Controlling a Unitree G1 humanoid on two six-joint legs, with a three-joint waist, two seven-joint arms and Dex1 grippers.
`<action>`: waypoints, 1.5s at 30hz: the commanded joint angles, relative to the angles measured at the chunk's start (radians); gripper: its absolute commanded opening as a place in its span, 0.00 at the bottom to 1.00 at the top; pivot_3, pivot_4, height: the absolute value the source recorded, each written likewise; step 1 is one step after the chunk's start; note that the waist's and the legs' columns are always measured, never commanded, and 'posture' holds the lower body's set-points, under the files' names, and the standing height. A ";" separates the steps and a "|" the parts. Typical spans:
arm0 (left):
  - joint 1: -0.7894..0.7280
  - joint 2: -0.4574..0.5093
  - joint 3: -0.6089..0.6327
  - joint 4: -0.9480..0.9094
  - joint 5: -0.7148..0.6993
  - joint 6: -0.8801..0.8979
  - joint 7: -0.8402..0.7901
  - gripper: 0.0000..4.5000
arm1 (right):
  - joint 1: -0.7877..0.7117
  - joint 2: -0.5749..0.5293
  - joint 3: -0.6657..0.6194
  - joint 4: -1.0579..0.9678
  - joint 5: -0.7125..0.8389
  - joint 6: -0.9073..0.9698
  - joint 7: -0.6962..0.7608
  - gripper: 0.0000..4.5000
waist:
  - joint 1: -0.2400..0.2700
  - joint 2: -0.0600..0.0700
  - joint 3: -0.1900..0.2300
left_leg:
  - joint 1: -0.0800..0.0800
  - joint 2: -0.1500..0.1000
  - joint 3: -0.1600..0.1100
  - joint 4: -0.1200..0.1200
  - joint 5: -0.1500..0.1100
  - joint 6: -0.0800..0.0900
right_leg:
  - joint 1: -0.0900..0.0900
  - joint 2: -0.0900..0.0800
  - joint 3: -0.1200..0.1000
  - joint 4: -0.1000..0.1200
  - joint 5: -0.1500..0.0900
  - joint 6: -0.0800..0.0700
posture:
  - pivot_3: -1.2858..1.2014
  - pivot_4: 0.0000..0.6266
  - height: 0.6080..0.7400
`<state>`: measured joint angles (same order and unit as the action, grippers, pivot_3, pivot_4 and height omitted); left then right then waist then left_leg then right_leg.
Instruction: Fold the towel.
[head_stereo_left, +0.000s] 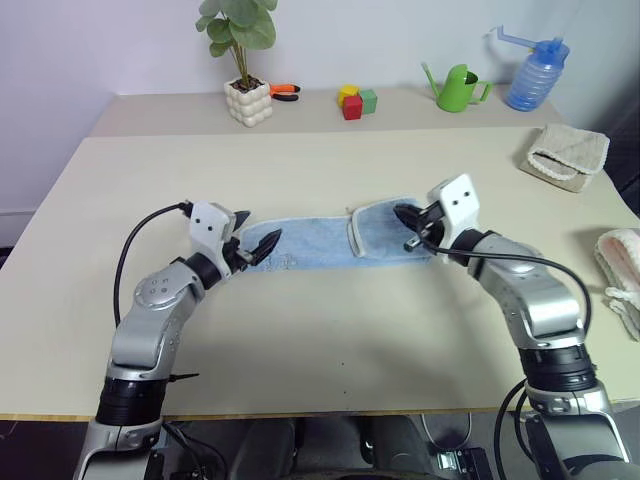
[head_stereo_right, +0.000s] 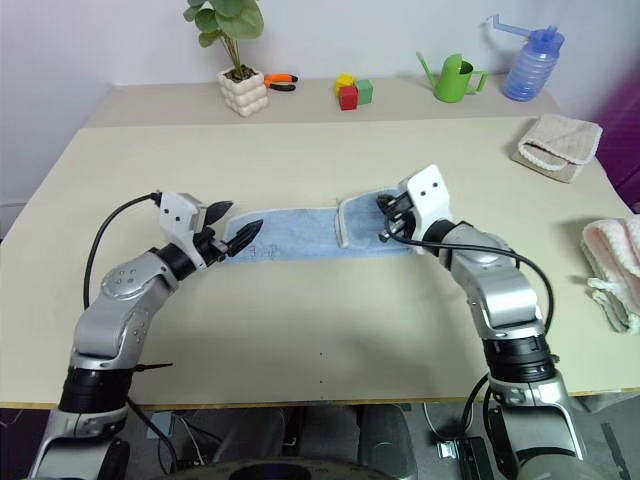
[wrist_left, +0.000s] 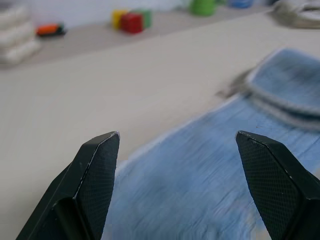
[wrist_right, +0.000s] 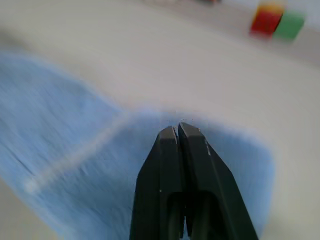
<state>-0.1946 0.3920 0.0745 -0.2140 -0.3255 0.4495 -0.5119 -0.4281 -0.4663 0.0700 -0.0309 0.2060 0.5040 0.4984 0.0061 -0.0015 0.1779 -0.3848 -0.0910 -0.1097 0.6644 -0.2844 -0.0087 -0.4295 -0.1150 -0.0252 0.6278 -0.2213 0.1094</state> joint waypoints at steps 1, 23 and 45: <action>0.051 0.002 0.020 -0.064 -0.016 0.042 0.026 0.84 | -0.038 0.054 0.038 0.123 -0.057 -0.065 -0.026 0.01 | -0.001 0.000 0.000 | 0.000 0.000 0.000 0.000 0.000 -0.001 | -0.001 0.000 0.000 0.000 0.000 0.000 | 0.52 0.24 0.94; 0.184 -0.312 0.316 -0.257 -0.660 0.549 0.484 1.00 | 0.017 -0.072 0.120 -0.160 -0.091 -0.334 0.275 0.83 | 0.008 -0.001 -0.001 | 0.000 0.000 -0.001 0.001 0.000 0.000 | 0.001 -0.001 -0.001 0.000 0.000 0.000 | 0.52 0.24 0.94; -0.002 -0.374 0.367 -0.047 -0.939 0.441 0.823 0.01 | 0.116 -0.039 0.148 -0.265 -0.162 -0.324 0.227 0.84 | 0.009 -0.002 -0.001 | 0.000 -0.001 -0.002 0.001 0.002 -0.005 | 0.001 -0.001 -0.001 0.000 0.000 0.000 | 0.52 0.24 0.94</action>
<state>-0.2003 0.0038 0.4523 -0.2363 -1.2484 0.9059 0.3280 -0.3165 -0.5101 0.2230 -0.2453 0.0412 0.1754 0.7330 0.0147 -0.0040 0.1772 -0.3850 -0.0918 -0.1116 0.6652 -0.2820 -0.0134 -0.4283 -0.1161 -0.0264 0.6275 -0.2214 0.1094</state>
